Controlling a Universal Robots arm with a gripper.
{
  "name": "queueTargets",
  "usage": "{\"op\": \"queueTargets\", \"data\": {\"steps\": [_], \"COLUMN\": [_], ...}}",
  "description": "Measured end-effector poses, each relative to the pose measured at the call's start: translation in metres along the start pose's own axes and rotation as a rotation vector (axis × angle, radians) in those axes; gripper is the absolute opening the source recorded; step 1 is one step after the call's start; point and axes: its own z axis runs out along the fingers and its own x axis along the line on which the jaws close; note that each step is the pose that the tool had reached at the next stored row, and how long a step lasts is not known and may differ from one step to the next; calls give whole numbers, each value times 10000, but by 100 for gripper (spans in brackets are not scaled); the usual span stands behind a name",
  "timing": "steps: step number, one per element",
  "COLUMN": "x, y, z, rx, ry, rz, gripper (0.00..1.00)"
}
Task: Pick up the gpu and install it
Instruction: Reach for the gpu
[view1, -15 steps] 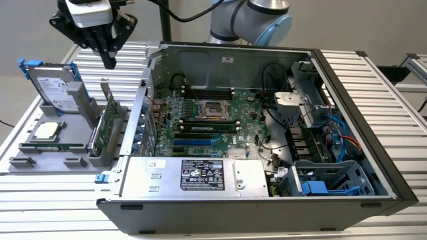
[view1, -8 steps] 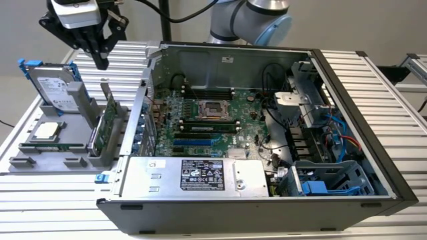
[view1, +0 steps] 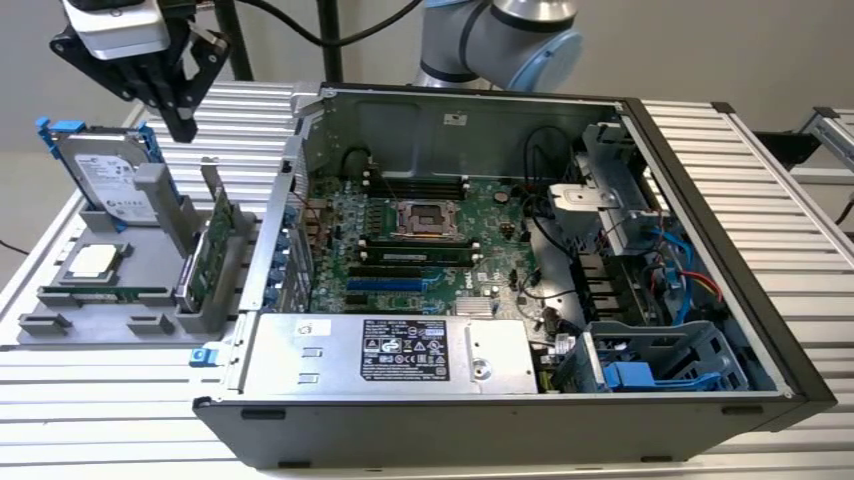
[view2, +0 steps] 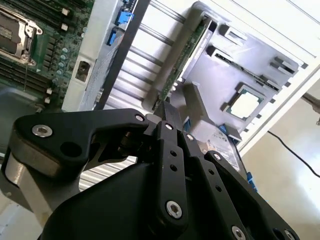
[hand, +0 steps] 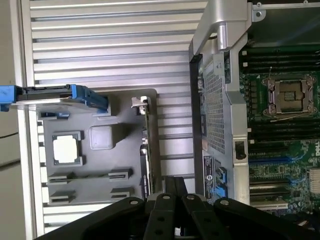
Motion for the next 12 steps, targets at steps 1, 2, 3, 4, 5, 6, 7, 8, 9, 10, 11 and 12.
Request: {"op": "queueTargets", "data": {"steps": [1,2,3,4,5,6,7,8,9,10,11,12], "x": [21,42,63,82,104,125,146,167,188,209,230,248], "y": [-6,-12,-17,-23,-28,-33,-39,-43,-48,-52,-56,-61], "z": [0,-1,-2,-2,-3,-4,-5,-5,-6,-7,-7,-7], "rx": [-1,-1,-2,-2,-2,-3,-3,-3,-4,-4,-5,-5], "ry": [0,0,-1,0,0,0,0,0,0,1,0,0], "rz": [0,0,0,-1,0,0,-1,0,-1,0,0,0], "gripper": [0,0,0,0,0,0,0,0,0,0,0,0]}}
